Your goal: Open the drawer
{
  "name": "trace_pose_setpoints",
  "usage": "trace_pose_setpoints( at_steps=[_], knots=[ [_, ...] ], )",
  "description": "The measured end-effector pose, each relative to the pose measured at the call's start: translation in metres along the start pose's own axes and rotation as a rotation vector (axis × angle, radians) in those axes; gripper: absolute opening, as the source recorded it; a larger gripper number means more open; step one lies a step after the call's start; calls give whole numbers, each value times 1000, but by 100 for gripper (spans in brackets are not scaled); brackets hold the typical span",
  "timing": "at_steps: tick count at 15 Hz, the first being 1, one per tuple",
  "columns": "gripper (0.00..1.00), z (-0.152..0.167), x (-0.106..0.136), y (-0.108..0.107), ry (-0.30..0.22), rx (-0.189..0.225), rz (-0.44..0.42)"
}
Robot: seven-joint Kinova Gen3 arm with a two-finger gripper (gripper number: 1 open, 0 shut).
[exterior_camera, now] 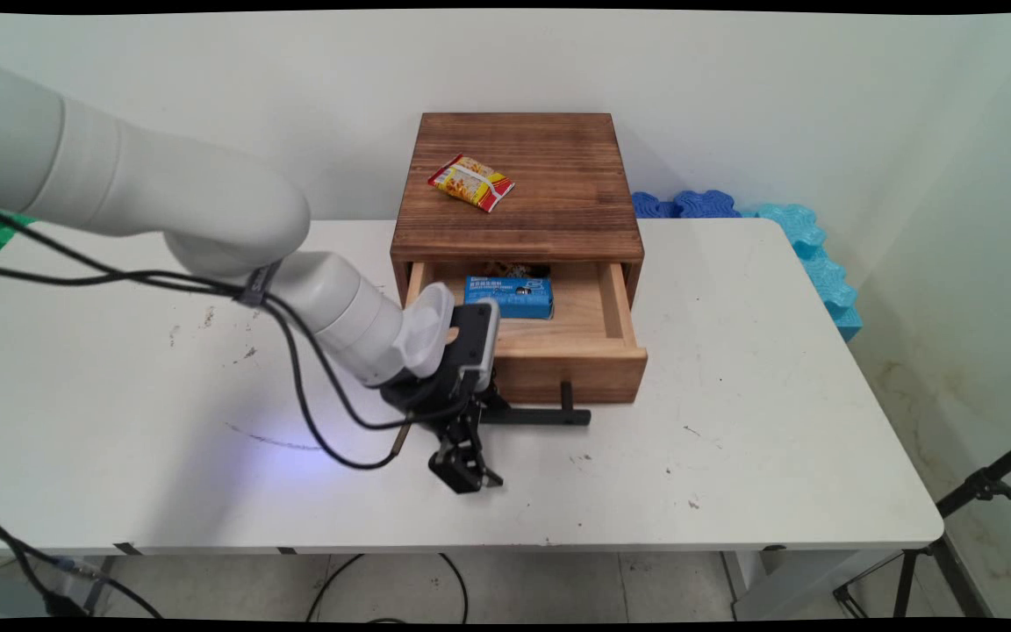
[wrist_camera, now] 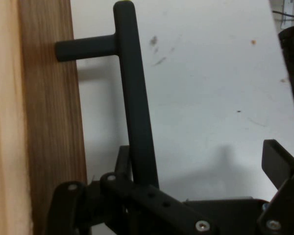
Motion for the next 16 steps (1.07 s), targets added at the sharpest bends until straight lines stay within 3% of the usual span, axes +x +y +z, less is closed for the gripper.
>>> trace_pose_setpoints(
  at_steps=[9, 16],
  knots=[
    [100, -8, 4, 66, 14, 13, 22],
    [100, -15, 8, 100, 28, 9, 24]
  ],
)
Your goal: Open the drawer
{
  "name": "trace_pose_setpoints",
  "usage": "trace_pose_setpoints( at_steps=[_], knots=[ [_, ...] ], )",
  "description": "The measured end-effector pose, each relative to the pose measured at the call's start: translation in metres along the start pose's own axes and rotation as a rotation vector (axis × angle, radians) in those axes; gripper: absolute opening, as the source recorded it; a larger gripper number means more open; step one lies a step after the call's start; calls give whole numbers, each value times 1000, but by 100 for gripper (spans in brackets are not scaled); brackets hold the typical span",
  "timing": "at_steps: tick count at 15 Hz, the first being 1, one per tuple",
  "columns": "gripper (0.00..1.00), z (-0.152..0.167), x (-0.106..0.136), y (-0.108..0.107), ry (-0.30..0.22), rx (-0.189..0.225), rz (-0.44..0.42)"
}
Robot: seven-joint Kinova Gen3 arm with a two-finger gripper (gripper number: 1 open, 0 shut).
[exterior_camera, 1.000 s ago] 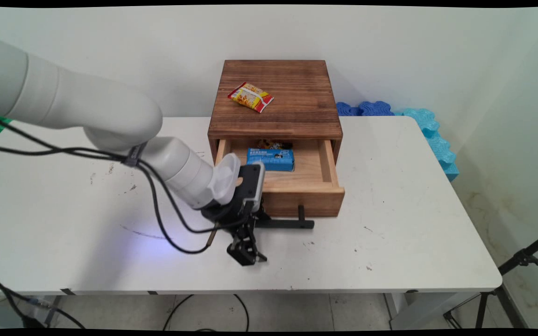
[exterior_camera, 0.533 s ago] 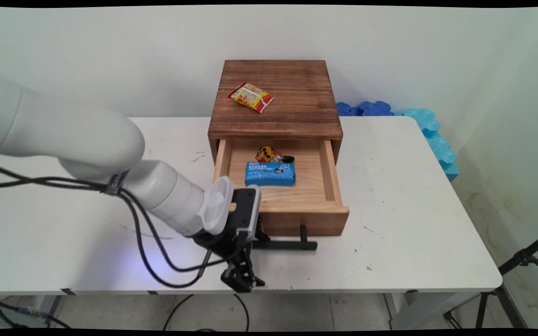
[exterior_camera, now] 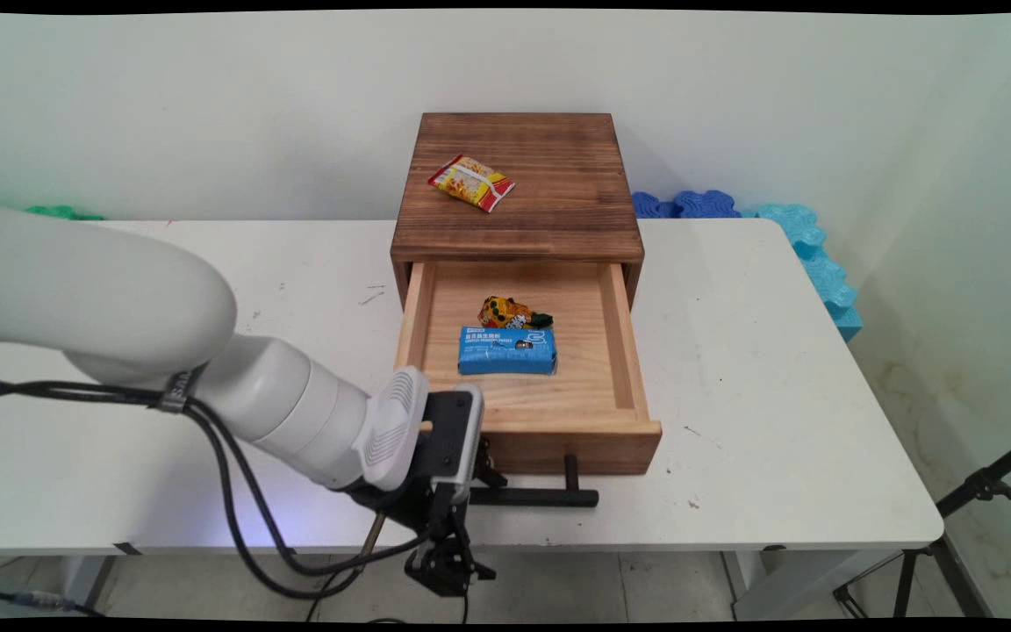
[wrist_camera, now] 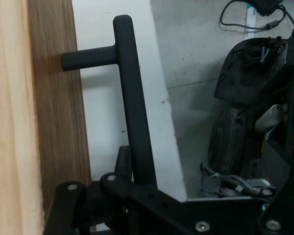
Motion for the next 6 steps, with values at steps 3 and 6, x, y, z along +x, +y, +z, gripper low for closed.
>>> trace_pose_setpoints(
  at_steps=[3, 6],
  knots=[
    [100, -3, 0, 10, 4, -4, 1],
    [100, -7, 0, 18, 11, -8, 4]
  ],
)
